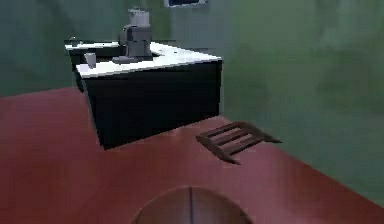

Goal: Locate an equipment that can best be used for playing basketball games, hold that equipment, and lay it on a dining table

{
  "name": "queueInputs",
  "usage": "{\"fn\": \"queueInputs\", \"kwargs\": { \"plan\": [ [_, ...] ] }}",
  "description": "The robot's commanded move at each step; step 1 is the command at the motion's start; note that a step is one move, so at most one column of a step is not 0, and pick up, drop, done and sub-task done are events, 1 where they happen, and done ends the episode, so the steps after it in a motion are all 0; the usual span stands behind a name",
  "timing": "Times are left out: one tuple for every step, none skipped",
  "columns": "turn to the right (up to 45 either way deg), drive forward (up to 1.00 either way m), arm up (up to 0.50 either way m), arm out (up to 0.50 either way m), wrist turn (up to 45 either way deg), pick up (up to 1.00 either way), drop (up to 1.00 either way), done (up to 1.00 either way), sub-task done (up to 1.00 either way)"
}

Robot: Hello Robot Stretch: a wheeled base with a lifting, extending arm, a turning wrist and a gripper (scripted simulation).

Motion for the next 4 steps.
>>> {"fn": "queueInputs", "kwargs": {
  "plan": [
    [-39.0,0.0,0.0,0.0,0.0,0.0,0.0,0.0,0.0],
    [0.0,1.0,0.0,0.0,0.0,0.0,0.0,0.0,0.0],
    [0.0,0.75,0.0,0.0,0.0,0.0,0.0,0.0,0.0],
    [-27.0,0.0,0.0,0.0,0.0,0.0,0.0,0.0,0.0]
  ]
}}
